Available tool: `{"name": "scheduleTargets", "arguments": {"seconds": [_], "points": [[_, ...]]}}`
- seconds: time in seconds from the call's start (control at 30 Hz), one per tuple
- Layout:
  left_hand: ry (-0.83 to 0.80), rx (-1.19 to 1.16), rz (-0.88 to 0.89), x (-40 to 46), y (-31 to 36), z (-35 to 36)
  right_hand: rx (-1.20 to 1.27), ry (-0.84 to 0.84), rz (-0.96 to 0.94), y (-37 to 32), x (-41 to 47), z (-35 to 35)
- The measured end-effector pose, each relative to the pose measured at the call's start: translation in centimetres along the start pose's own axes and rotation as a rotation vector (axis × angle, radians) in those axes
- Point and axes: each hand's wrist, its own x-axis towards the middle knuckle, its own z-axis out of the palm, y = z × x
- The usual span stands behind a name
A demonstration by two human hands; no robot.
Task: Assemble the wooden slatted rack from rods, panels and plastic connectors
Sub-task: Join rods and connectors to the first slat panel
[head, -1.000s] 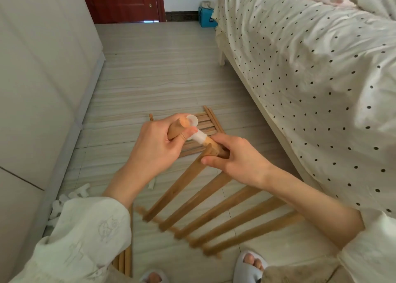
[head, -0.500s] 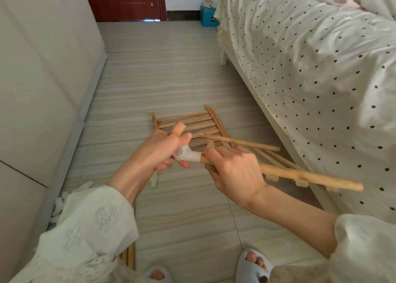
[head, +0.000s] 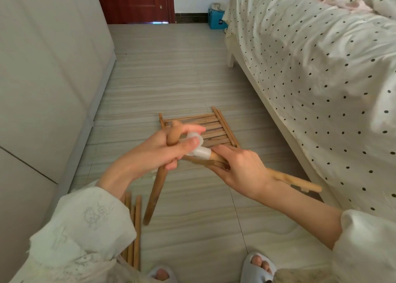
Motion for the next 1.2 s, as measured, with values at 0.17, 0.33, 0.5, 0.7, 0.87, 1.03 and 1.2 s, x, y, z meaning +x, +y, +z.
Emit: {"name": "scheduleTargets", "arguments": {"seconds": [0.17, 0.33, 0.5, 0.7, 0.87, 1.03, 1.2], "points": [[0.225, 0.177, 0.046, 0.9, -0.4, 1.0, 0.051, 0.001, 0.042, 0.1, -0.2, 0.1], [0.33, 0.154, 0.104, 1.1, 0.1, 2.2, -0.086, 0.153, 0.004, -0.1, -0.1, 0.1], [0.391, 0.032, 0.008, 1.6, -0.4, 2.8, -0.217, 0.287, -0.067, -0.4, -0.2, -0.3], [0.401, 0.011, -0.046, 1.5, -0.3, 3.8, -0.272, 0.326, -0.096, -0.2, -0.8, -0.1], [0.42, -0.031, -0.191, 1.4, -0.8, 3.6, -0.326, 0.323, -0.134, -0.5, -0.8, 0.7], [0.34, -0.024, -0.147, 0.8, -1.2, 3.3, -0.374, 0.333, -0.169, 0.0, -0.7, 0.9], [0.134, 0.018, -0.092, 0.7, -1.5, 2.3, -0.412, 0.311, -0.217, 1.6, -0.2, 0.1]]}}
